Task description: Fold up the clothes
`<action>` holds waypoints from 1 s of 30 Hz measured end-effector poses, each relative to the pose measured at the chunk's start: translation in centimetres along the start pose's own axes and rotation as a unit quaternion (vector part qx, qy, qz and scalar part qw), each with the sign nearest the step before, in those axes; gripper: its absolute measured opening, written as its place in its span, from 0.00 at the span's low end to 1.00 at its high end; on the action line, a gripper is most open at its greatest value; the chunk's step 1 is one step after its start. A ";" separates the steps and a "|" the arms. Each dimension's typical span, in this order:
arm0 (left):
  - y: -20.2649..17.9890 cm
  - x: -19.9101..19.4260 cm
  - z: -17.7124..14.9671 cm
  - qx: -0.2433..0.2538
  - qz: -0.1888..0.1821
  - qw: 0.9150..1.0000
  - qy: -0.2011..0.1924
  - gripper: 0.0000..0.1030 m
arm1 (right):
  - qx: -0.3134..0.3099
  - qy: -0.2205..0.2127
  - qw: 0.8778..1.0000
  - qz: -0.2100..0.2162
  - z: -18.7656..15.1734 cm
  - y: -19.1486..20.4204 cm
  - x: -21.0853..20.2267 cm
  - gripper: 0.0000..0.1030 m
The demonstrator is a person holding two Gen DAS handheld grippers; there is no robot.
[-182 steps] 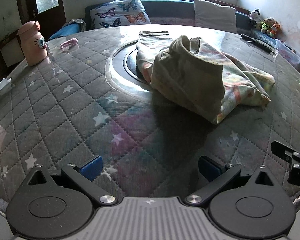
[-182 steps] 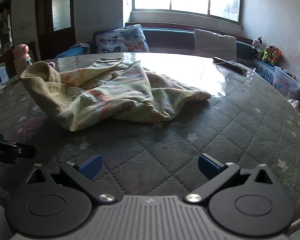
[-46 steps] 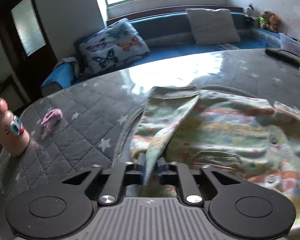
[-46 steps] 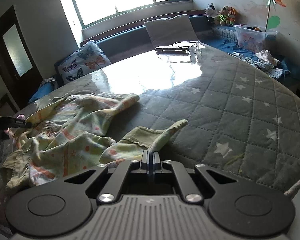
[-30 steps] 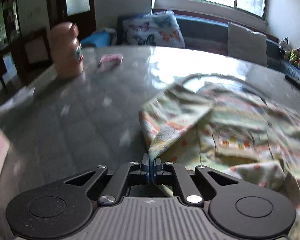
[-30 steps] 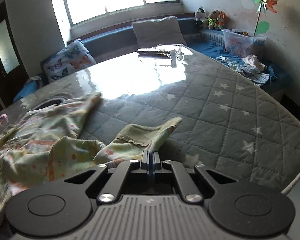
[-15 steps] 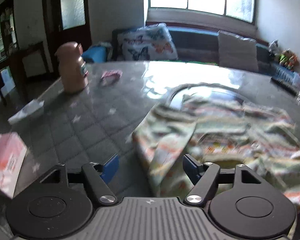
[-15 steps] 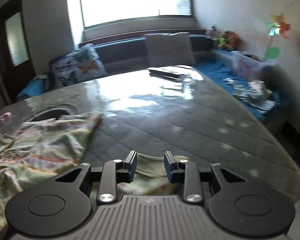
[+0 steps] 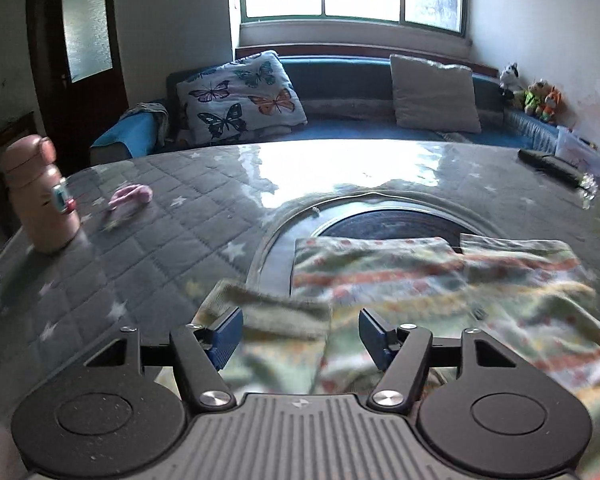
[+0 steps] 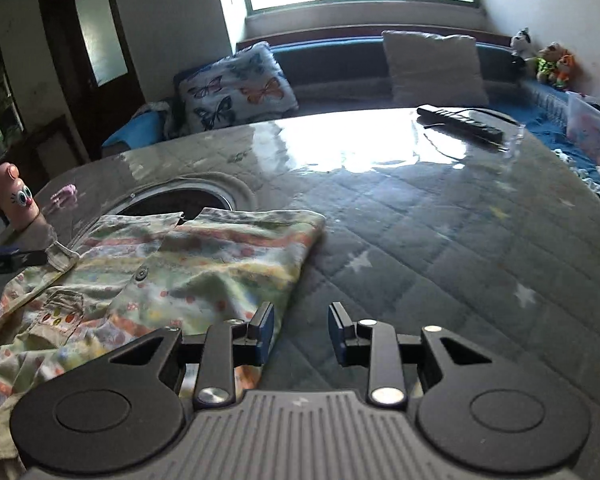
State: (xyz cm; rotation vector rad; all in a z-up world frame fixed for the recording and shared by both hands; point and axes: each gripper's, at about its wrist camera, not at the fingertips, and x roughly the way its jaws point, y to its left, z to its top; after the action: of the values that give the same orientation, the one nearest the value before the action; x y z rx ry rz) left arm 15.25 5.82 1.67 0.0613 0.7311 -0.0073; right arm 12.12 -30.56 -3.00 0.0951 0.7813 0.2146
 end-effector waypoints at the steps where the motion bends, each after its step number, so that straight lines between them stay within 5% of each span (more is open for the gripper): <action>1: -0.1 0.9 0.4 0.003 0.002 1.000 0.003 0.65 | -0.003 0.004 1.000 0.001 0.3 0.1 0.6 0.29; 9: -0.6 6.3 2.1 0.027 0.007 0.999 0.028 0.65 | -0.011 0.028 1.000 0.006 2.1 0.4 5.2 0.29; 16: -0.5 7.9 1.9 0.032 -0.019 0.999 0.037 0.27 | -0.024 0.036 0.999 0.009 2.7 0.9 7.0 0.28; 19: -0.6 8.0 2.0 0.038 -0.024 0.999 0.031 0.07 | -0.030 0.035 0.999 0.007 3.0 1.1 7.5 0.07; 30: 1.1 7.5 4.9 0.012 -0.008 1.000 -0.024 0.01 | -0.083 -0.022 0.996 0.006 7.1 3.5 8.1 0.03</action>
State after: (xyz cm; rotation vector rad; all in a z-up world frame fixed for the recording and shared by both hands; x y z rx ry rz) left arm 24.11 6.75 0.35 0.0777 0.6831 -0.0320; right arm 22.18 -25.36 -3.03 -0.0532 0.7169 0.2877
